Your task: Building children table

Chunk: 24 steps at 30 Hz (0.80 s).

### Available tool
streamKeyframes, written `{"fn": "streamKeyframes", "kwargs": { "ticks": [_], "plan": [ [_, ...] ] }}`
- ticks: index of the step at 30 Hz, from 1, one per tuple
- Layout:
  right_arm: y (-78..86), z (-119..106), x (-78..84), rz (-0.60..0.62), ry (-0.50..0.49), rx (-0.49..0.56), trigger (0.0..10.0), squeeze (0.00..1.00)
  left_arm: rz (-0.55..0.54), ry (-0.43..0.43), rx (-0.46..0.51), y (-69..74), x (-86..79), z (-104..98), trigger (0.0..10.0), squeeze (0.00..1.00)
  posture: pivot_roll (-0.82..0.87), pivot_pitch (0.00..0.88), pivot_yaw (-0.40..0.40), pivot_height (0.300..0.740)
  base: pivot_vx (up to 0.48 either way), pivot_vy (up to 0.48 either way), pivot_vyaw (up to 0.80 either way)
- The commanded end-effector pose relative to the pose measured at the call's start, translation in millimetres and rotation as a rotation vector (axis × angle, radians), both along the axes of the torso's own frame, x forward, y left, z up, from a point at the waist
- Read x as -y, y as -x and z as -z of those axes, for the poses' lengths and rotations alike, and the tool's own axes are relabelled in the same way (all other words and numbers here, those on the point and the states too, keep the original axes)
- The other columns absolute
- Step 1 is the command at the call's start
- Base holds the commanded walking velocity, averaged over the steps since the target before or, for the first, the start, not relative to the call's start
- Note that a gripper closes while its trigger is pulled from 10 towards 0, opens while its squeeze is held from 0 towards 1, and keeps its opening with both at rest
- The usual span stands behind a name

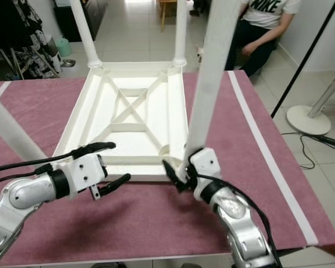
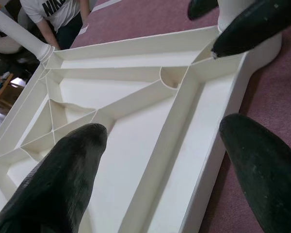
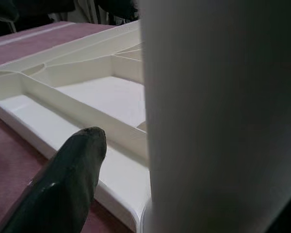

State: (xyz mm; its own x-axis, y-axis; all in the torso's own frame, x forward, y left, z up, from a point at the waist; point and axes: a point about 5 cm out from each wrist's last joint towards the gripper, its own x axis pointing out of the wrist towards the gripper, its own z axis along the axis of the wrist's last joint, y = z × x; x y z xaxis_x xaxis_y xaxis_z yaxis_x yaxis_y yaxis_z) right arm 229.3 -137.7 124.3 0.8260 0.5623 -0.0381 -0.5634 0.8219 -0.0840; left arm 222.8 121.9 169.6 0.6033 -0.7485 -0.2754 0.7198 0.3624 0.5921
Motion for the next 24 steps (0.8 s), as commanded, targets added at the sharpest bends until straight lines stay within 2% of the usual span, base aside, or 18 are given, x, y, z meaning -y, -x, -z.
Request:
{"fn": "streamKeyframes", "kwargs": {
  "ticks": [1,3,4,6,7,8,9,11,12,15,24],
  "plan": [
    [7.3,10,0.5,0.003,-0.043,-0.075,10.0,0.0,-0.192,0.077,0.14,-11.2,-4.5,-4,10.0,0.0,0.01,0.0,0.063,0.74,0.0,0.0,0.0],
    [7.3,10,0.5,0.003,-0.043,-0.075,10.0,0.0,-0.192,0.077,0.14,-11.2,-4.5,-4,10.0,0.0,0.01,0.0,0.063,0.74,0.0,0.0,0.0],
    [8.2,15,8.8,0.094,-0.052,-0.077,10.0,0.0,-0.189,0.08,0.143,-13.7,-2.2,-3,10.0,0.0,0.0,0.0,0.075,0.74,0.0,0.0,0.0],
    [8.2,15,8.8,0.094,-0.052,-0.077,10.0,0.0,-0.189,0.08,0.143,-13.7,-2.2,-3,10.0,0.0,0.0,0.0,0.075,0.74,0.0,0.0,0.0],
    [8.5,21,15.0,0.17,-0.042,-0.071,10.0,0.0,-0.184,0.086,0.145,-16.6,0.4,-3,10.0,0.0,-0.02,0.0,0.089,0.74,0.0,0.0,0.0],
    [8.5,21,15.0,0.17,-0.042,-0.071,10.0,0.0,-0.184,0.086,0.145,-16.6,0.4,-3,10.0,0.0,-0.02,0.0,0.089,0.74,0.0,0.0,0.0],
    [5.9,26,20.6,0.256,-0.021,-0.055,10.0,0.0,-0.178,0.088,0.147,-19.1,2.3,-2,10.0,0.0,-0.02,0.0,0.097,0.74,0.0,0.0,0.0],
    [4.1,30,22.4,0.293,0.008,-0.04,10.0,0.0,-0.173,0.089,0.148,-21.5,3.8,-2,10.0,0.0,-0.03,0.0,0.105,0.74,0.0,0.0,0.0],
    [4.1,30,22.4,0.293,0.008,-0.04,10.0,0.0,-0.173,0.089,0.148,-21.5,3.8,-2,10.0,0.0,-0.03,0.0,0.105,0.74,0.0,0.0,0.0],
    [6.5,37,22.9,0.306,0.137,0.006,10.0,0.0,-0.165,0.088,0.15,-26.1,6.1,-1,10.0,0.0,-0.03,0.0,0.113,0.74,0.0,0.0,0.0],
    [12.9,42,26.1,0.313,0.135,-0.027,10.0,0.0,-0.162,0.091,0.146,-26.8,7.7,1,10.0,0.0,-0.03,0.0,0.121,0.74,0.0,0.0,0.0]
  ]
}}
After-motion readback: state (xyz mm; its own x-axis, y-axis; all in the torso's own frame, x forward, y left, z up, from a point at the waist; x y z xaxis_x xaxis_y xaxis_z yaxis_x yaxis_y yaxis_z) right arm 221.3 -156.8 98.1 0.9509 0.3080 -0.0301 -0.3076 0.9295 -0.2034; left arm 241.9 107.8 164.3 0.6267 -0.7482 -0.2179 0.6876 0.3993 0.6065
